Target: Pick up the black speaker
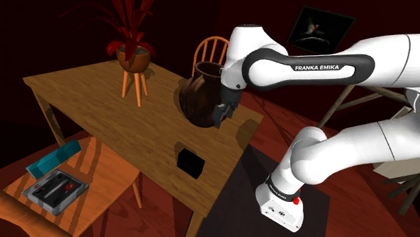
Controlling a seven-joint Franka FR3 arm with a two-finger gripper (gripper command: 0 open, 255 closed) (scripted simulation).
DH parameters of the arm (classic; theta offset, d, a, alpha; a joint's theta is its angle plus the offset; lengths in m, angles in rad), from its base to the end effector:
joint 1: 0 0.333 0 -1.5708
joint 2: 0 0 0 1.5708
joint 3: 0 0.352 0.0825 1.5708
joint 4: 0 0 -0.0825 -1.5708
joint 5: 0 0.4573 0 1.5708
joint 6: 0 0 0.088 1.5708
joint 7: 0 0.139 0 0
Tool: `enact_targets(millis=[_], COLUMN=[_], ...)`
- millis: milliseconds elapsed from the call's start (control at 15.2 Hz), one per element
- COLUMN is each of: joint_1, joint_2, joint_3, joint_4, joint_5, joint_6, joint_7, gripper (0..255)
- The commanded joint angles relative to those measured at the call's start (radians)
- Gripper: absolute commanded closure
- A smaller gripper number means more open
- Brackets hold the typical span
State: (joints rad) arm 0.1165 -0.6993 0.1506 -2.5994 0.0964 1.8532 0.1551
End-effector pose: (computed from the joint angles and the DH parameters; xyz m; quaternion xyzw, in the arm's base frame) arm 0.3632 0.1073 0.4395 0.9994 0.0226 -0.0245 0.0073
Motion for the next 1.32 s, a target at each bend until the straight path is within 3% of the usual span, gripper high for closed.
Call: enact_targets(millis=[0,396,726,1254], joint_1=[0.022,0.071,0.089,0.08], joint_2=[0.035,0.181,0.338,0.433], joint_3=[0.04,0.159,0.262,0.295], joint_4=[-0.013,-0.021,0.01,-0.026], joint_5=[0.022,0.062,0.052,0.027], joint_6=[0.06,0.243,0.391,0.522], joint_7=[0.032,0.125,0.22,0.253], gripper=[0,0,0,0])
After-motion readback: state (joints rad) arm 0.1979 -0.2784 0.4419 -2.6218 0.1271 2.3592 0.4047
